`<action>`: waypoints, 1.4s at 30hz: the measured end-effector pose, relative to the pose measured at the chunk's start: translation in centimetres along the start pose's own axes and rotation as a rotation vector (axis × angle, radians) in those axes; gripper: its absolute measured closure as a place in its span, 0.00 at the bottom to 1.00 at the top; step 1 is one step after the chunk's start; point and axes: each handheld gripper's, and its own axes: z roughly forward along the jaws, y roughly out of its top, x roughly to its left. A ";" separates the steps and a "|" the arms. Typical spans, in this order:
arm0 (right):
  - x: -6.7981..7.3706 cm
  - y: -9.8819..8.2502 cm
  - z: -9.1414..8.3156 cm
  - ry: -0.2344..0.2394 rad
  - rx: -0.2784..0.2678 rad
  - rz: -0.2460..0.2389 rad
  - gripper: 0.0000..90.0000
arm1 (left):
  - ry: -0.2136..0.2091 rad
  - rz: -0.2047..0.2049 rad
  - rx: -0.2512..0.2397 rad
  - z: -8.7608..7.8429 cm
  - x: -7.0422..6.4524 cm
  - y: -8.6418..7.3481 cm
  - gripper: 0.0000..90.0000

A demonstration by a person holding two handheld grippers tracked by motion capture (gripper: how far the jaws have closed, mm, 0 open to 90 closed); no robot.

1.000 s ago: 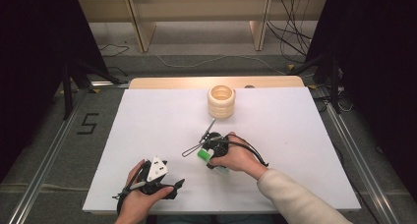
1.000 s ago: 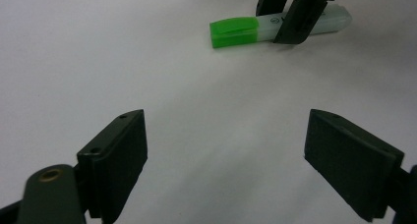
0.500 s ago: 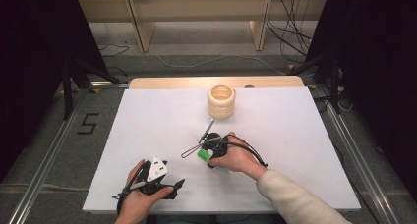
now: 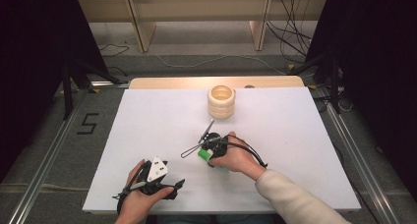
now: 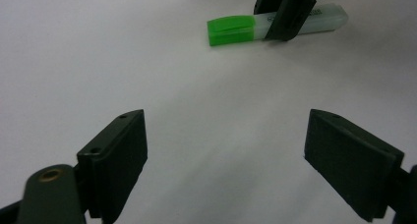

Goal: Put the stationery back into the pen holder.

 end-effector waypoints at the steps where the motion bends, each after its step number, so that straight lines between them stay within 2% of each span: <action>1: 0.0 0.0 0.0 -0.001 -0.001 0.002 0.71 | -0.002 0.000 0.002 0.0 0.0 0.0 0.18; 17: 0.0 -0.1 0.0 -0.011 -0.004 0.008 0.74 | 0.001 -0.001 0.000 0.0 0.0 0.0 0.18; 24: -0.1 -0.3 -0.3 -0.009 -0.009 0.025 0.74 | 0.001 -0.003 -0.001 0.0 0.0 0.0 0.18; 34: -0.7 -0.9 -1.2 -0.003 -0.082 0.059 0.74 | 0.003 -0.004 0.000 0.0 0.1 0.0 0.18; 42: -1.0 -1.5 -1.9 -0.002 -0.165 0.075 0.74 | 0.007 -0.004 -0.003 -0.1 0.1 0.0 0.18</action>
